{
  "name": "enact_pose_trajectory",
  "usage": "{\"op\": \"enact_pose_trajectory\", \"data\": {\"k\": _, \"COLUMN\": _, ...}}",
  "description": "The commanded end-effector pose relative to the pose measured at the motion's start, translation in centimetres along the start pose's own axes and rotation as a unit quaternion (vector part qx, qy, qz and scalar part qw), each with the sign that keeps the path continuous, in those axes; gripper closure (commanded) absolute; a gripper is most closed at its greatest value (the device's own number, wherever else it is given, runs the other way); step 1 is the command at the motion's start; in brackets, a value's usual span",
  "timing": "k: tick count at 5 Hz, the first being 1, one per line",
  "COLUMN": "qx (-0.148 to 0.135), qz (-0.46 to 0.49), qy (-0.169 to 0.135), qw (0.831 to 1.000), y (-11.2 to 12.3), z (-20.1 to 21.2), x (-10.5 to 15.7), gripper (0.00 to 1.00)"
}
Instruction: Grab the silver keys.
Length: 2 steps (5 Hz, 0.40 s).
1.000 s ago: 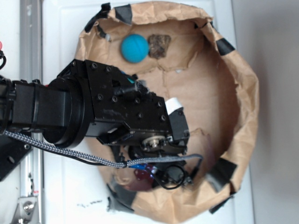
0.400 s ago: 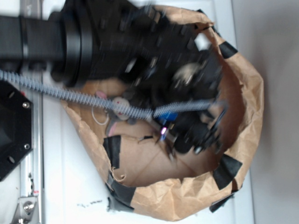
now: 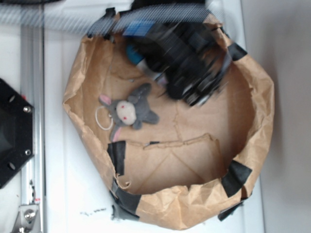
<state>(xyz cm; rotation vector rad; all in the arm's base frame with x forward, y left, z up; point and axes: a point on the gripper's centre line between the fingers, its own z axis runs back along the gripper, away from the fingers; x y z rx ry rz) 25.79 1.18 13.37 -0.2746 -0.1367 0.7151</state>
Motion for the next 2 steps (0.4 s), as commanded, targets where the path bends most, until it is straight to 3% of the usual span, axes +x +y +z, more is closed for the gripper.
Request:
{"op": "enact_pose_trajectory", "data": {"k": 1, "qx": -0.033, "qz": -0.031, "qy": -0.028, "qw": 0.999, "y": -1.25, "z": 2.40, "x": -0.96, "gripper": 1.00}}
{"op": "enact_pose_trajectory", "data": {"k": 2, "qx": -0.024, "qz": -0.020, "qy": -0.038, "qw": 0.999, "y": -1.28, "z": 2.07, "x": -0.90, "gripper": 1.00}}
